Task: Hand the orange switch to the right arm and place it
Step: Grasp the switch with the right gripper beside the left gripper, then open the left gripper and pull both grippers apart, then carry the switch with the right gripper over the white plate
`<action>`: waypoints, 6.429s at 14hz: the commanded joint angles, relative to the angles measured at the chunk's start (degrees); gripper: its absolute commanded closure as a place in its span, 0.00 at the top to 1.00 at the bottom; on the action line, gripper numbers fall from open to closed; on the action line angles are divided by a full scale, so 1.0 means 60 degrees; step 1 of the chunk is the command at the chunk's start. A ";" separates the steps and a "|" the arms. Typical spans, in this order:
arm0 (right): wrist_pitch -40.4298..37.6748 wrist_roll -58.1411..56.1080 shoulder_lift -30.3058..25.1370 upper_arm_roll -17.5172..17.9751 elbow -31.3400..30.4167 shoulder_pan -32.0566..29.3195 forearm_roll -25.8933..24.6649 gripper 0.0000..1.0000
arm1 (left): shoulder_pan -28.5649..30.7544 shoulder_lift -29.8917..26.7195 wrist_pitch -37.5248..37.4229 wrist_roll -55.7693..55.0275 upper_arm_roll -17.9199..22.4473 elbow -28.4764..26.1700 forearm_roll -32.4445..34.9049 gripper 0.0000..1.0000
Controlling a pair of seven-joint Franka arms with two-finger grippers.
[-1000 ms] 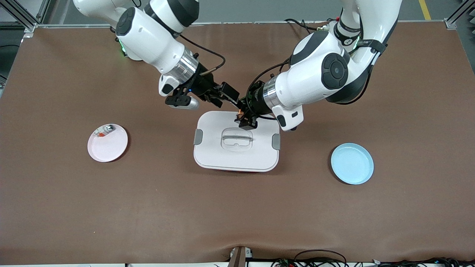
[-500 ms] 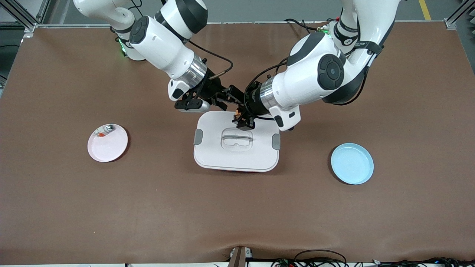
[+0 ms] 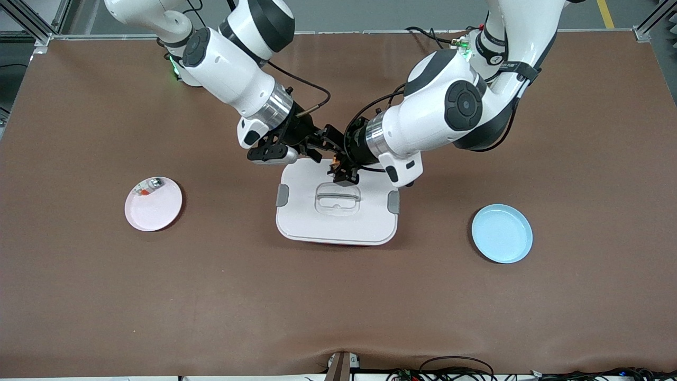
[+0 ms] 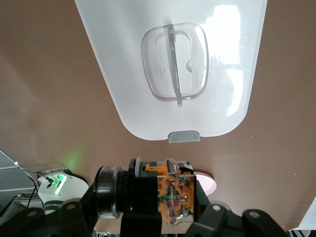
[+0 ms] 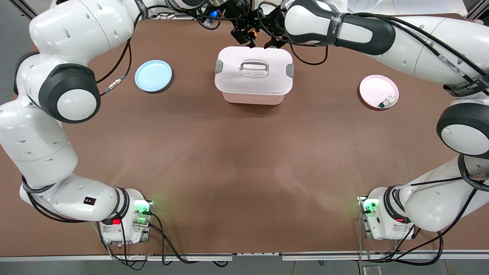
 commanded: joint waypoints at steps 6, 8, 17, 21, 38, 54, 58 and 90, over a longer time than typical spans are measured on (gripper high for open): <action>0.0008 -0.0257 0.0422 0.0054 0.0359 0.0029 0.0223 0.25 | -0.0100 0.0082 -0.0052 0.0404 -0.0077 0.0314 -0.0637 0.00; 0.0008 -0.0272 0.0422 0.0054 0.0388 -0.0030 0.0223 0.10 | -0.0071 0.0082 -0.0067 0.0611 -0.0063 0.0300 -0.0931 0.00; 0.0008 -0.0272 0.0422 0.0054 0.0447 0.0029 0.0223 0.00 | -0.0100 0.0068 -0.0052 0.0626 -0.0048 0.0314 -0.0947 1.00; -0.0225 -0.0301 0.0408 0.0054 0.0505 -0.0059 0.0223 0.00 | -0.0027 -0.0020 -0.0067 0.0626 -0.0004 0.0314 -0.0903 1.00; -0.8836 -0.5628 -0.0295 -0.0034 0.2864 -0.2563 -0.3098 0.00 | 0.2419 -0.1060 -0.2964 0.8665 0.0055 0.0241 0.4701 1.00; -0.4963 -1.7188 -0.2185 -0.0034 -0.1864 -0.6195 -0.5651 0.00 | 0.4339 -0.2948 -0.4988 1.4232 0.0492 -0.0095 0.5428 1.00; -0.3131 -1.8054 -0.2068 -0.0034 -0.2979 -0.6781 -0.5651 0.00 | 0.3287 -0.4046 -0.4974 1.5901 0.2437 -0.0914 0.4344 1.00; 0.1883 -2.0472 0.1286 -0.0034 -0.5193 -0.7706 -0.5651 0.00 | 0.2845 -0.5250 -0.4344 1.7428 0.3439 -0.2484 0.3653 1.00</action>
